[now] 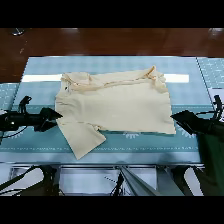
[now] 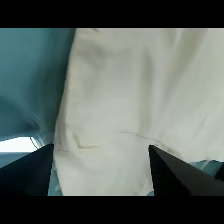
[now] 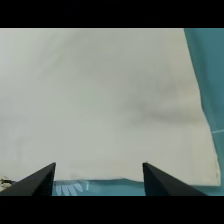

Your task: Fold the shirts.

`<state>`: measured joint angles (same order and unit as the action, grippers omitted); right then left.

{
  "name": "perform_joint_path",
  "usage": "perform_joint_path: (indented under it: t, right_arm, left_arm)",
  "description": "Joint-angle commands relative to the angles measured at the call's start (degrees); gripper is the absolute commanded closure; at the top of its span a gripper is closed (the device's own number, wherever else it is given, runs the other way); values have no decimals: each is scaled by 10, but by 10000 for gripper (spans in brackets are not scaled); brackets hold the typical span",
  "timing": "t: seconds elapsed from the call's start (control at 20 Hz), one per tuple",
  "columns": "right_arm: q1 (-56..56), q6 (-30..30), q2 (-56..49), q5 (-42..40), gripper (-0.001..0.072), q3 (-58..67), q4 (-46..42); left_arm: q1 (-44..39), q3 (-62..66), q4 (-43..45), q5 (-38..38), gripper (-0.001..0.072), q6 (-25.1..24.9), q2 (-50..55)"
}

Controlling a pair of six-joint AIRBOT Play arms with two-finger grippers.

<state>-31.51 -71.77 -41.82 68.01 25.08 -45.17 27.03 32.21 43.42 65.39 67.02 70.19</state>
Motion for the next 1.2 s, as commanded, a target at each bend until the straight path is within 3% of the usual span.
perform_joint_path:
  t: [0.0,0.15,0.2,0.25,0.3,0.45,0.6,0.8,1.15]
  right_arm:
    - [0,0,2,23,89,-2,1]
    - [-2,-12,2,10,89,-1,1]
    - [-2,-18,2,-5,89,2,-2]
    - [-2,-30,2,-20,89,7,-15]
    - [-2,-51,2,-38,88,13,-46]
    - [-2,-132,2,-66,88,17,-193]
    - [-2,-180,-2,-24,89,14,-287]
    - [-2,-116,-87,68,89,10,-251]
    - [-2,-71,-193,-21,89,10,-103]
  left_arm:
    - [-49,-21,-32,-57,8,-10,4]
    - [-67,-21,-32,-63,14,-19,7]
    - [-67,-21,-31,-58,137,-21,7]
    - [-67,-21,-32,-51,518,-35,7]
    - [-67,-21,-32,-46,677,-38,7]
    - [-67,-21,-32,-29,677,-49,7]
    - [-67,-21,-40,-30,676,-49,7]
    - [-67,-21,-49,-30,676,-49,7]
    - [-67,-21,-49,-30,676,-49,7]
